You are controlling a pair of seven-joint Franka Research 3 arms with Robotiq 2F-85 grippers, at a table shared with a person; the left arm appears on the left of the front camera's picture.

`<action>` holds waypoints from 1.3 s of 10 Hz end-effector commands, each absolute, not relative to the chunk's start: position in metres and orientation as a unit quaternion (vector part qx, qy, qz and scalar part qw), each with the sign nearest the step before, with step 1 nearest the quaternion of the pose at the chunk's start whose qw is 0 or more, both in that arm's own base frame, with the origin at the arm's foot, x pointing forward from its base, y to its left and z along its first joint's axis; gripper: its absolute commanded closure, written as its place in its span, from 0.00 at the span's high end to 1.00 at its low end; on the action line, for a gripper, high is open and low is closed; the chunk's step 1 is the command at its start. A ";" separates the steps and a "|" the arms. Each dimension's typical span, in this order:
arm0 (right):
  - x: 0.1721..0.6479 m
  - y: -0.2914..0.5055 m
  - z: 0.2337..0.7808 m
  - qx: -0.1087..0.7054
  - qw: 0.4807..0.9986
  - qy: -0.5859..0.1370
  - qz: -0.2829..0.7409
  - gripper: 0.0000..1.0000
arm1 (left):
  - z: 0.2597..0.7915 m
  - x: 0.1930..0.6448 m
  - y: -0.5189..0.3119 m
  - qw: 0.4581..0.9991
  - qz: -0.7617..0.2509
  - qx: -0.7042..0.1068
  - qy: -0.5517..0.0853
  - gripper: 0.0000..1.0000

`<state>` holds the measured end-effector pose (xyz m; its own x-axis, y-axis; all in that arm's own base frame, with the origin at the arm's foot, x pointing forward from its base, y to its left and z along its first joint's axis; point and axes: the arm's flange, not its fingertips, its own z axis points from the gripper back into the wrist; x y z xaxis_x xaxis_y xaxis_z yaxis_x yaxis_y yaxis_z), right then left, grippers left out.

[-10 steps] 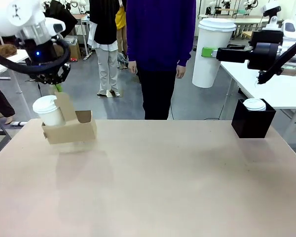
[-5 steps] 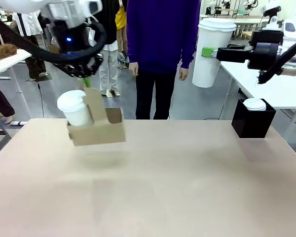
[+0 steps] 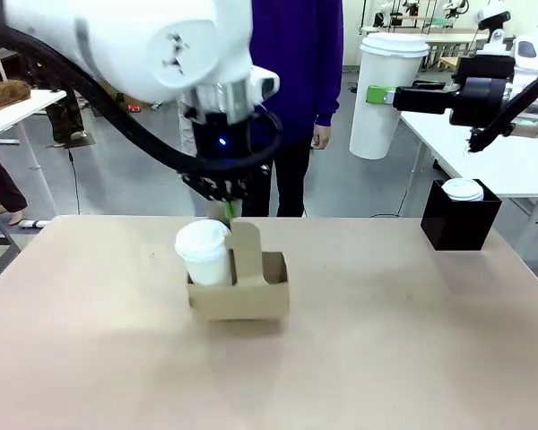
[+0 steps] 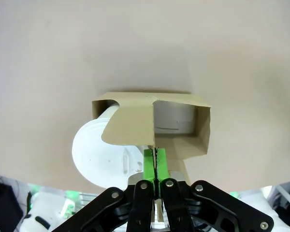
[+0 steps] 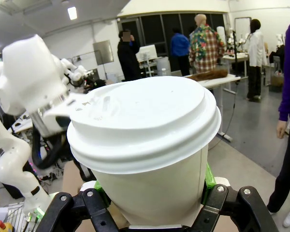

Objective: Pour a drink into a cup and package it in a carrier.
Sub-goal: Position the Cup Carrier in the center of the table, then insert the held 600 ml Paper Cup into the Cup Carrier.

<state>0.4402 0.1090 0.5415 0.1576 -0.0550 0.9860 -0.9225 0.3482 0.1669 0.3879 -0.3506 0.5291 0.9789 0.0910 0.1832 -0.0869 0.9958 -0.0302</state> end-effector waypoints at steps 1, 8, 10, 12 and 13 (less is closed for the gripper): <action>0.442 0.110 0.545 0.452 0.608 -0.548 0.354 0.80 | 0.510 0.395 -0.369 0.994 0.050 -0.004 -0.098 0.01; 0.442 0.110 0.545 0.452 0.608 -0.548 0.354 0.80 | 0.491 0.385 -0.390 0.996 0.020 -0.006 -0.086 0.01; 0.442 0.110 0.545 0.452 0.608 -0.548 0.354 0.80 | 0.491 0.385 -0.390 0.996 0.020 -0.006 -0.086 0.01; 0.442 0.110 0.545 0.452 0.608 -0.548 0.354 0.80 | 0.502 0.385 -0.376 0.997 0.004 -0.016 -0.081 0.61; 0.442 0.110 0.545 0.452 0.608 -0.548 0.354 0.80 | 0.512 0.386 -0.366 0.997 0.000 -0.025 -0.071 0.61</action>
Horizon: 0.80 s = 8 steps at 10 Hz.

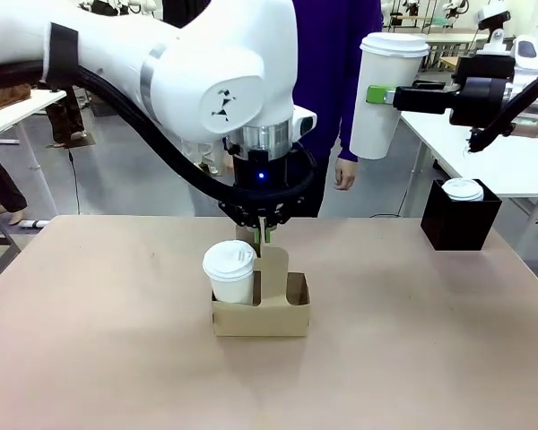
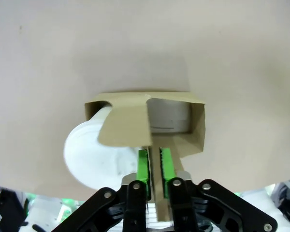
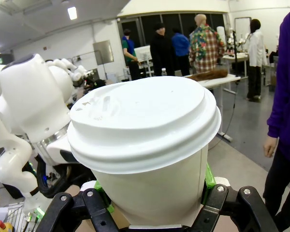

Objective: Pour a drink into a cup and package it in a carrier.
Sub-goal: Insert the held 600 ml Paper Cup into the Cup Carrier.

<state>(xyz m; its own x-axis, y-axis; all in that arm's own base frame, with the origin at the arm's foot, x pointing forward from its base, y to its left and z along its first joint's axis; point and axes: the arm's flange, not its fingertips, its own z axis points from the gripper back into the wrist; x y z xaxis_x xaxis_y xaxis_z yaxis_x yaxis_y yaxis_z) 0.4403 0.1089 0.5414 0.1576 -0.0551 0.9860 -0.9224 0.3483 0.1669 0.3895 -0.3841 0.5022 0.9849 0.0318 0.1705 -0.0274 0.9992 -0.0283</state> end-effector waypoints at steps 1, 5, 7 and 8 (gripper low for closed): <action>0.442 0.110 0.545 0.452 0.608 -0.548 0.354 0.80 | 0.526 0.386 -0.359 0.998 -0.016 -0.036 -0.057 1.00; 0.458 0.120 0.520 0.481 0.603 -0.507 0.386 0.80 | 0.595 0.378 -0.313 0.985 -0.155 -0.075 -0.006 1.00; 0.467 0.134 0.494 0.513 0.567 -0.473 0.439 0.80 | 0.617 0.375 -0.261 0.958 -0.276 -0.076 -0.003 1.00; 0.466 0.141 0.483 0.533 0.546 -0.463 0.451 0.80 | 0.623 0.373 -0.232 0.937 -0.339 -0.088 -0.009 1.00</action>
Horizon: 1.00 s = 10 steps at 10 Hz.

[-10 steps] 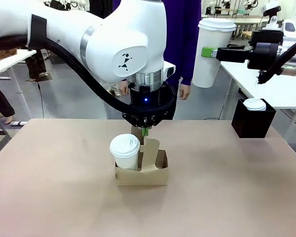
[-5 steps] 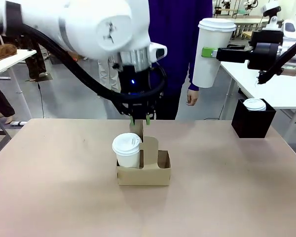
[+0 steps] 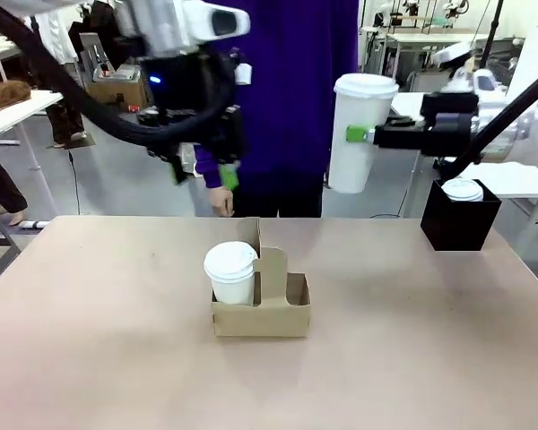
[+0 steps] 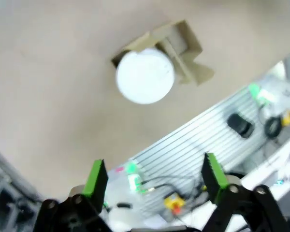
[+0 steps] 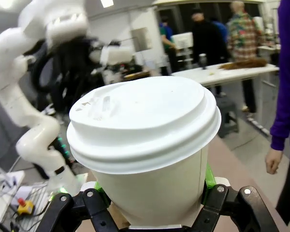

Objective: Pour a drink into a cup and package it in a carrier.
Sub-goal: Insert the held 600 ml Paper Cup into the Cup Carrier.

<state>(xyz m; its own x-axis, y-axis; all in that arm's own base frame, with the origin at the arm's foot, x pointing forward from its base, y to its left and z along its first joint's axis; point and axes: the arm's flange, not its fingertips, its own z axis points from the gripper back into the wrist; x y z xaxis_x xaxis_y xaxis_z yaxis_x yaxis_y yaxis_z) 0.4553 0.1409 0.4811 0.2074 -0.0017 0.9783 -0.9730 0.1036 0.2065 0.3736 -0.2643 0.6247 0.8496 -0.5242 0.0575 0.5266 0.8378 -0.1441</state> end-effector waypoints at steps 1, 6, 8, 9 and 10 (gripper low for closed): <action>0.462 0.149 0.471 0.542 0.527 -0.460 0.466 0.80 | 0.621 0.371 -0.201 0.920 -0.382 -0.073 -0.047 1.00; 0.457 0.161 0.448 0.546 0.516 -0.463 0.470 0.80 | 0.591 0.374 -0.144 0.895 -0.414 -0.113 -0.120 1.00; 0.457 0.161 0.448 0.546 0.516 -0.463 0.470 0.80 | 0.614 0.379 -0.139 0.864 -0.473 -0.083 -0.152 1.00; 0.457 0.161 0.448 0.546 0.516 -0.463 0.470 0.80 | 0.614 0.379 -0.139 0.864 -0.473 -0.083 -0.152 1.00; 0.457 0.161 0.448 0.546 0.516 -0.463 0.470 0.80 | 0.602 0.378 -0.137 0.869 -0.463 -0.092 -0.147 1.00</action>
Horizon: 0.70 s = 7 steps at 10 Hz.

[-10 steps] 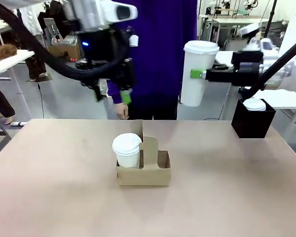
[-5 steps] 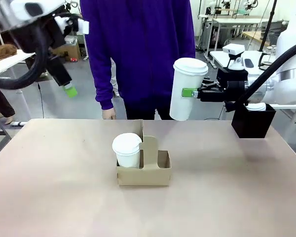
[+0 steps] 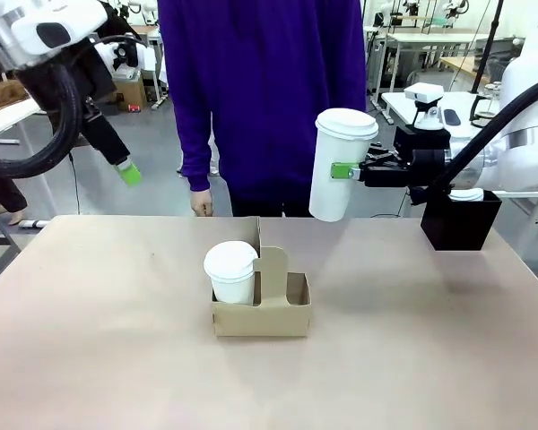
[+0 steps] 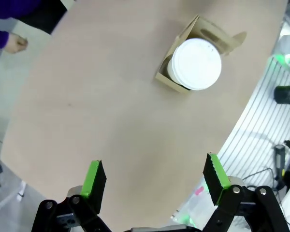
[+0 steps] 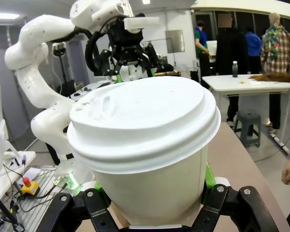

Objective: Pour a drink into a cup and package it in a carrier.
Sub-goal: Insert the held 600 ml Paper Cup into the Cup Carrier.

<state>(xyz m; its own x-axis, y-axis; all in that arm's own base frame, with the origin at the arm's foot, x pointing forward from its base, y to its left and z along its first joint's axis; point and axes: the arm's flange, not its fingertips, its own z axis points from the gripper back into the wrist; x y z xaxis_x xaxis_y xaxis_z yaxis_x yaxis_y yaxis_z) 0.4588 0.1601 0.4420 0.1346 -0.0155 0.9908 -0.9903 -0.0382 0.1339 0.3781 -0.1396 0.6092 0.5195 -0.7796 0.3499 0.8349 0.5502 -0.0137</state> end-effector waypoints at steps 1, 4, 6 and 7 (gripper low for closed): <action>0.459 0.160 0.442 0.546 0.519 -0.460 0.470 0.80 | 0.586 0.382 -0.119 0.866 -0.469 -0.125 -0.115 1.00; 0.463 0.190 0.431 0.579 0.483 -0.412 0.512 0.80 | 0.542 0.375 -0.048 0.828 -0.498 -0.206 -0.153 1.00; 0.458 0.206 0.412 0.592 0.456 -0.389 0.539 0.80 | 0.516 0.356 -0.014 0.809 -0.512 -0.226 -0.180 1.00; 0.457 0.210 0.403 0.598 0.444 -0.380 0.548 0.80 | 0.506 0.349 -0.005 0.797 -0.528 -0.218 -0.194 1.00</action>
